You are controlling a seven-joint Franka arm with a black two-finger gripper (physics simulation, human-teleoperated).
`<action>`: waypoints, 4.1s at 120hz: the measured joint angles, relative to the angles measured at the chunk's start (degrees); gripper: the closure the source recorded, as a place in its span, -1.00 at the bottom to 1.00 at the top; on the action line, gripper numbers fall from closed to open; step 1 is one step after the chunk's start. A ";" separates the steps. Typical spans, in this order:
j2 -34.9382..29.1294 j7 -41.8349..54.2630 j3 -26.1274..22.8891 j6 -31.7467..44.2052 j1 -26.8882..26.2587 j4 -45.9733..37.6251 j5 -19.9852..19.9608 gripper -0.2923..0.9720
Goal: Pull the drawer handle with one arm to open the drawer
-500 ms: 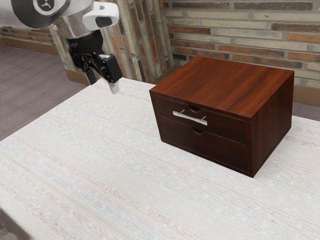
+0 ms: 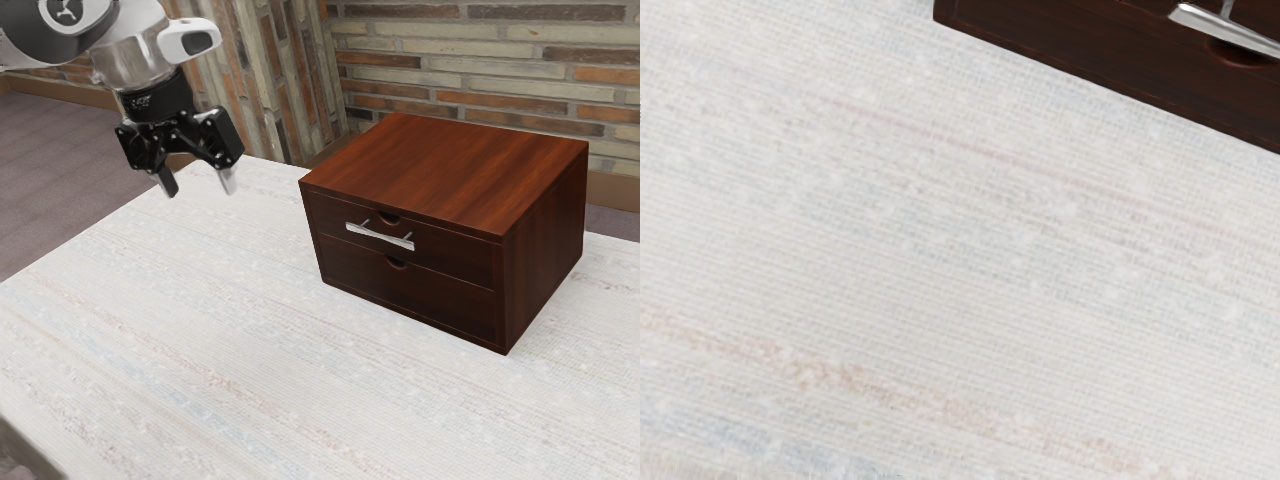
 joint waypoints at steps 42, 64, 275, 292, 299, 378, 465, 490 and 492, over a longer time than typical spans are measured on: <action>1.67 -39.85 -1.59 7.05 -5.33 -0.40 0.85 -0.50; 1.99 -53.32 -1.66 13.24 -5.19 -4.19 2.94 -0.49; 12.00 -81.83 -5.81 33.15 -5.01 -10.06 3.76 -0.30; 11.96 -81.95 -5.81 32.99 -5.08 -10.15 3.79 -0.24; 11.93 -81.98 -5.84 32.88 -5.03 -10.36 3.81 -0.22; 5.76 -82.30 -5.29 32.43 -5.30 -17.99 3.76 -0.13; -3.45 -83.21 -5.12 33.15 -5.56 -29.47 3.74 -0.10; -5.62 -83.81 -5.12 33.15 -5.60 -32.01 3.74 -0.10; -5.79 -83.86 -5.12 33.15 -5.61 -32.23 3.74 -0.10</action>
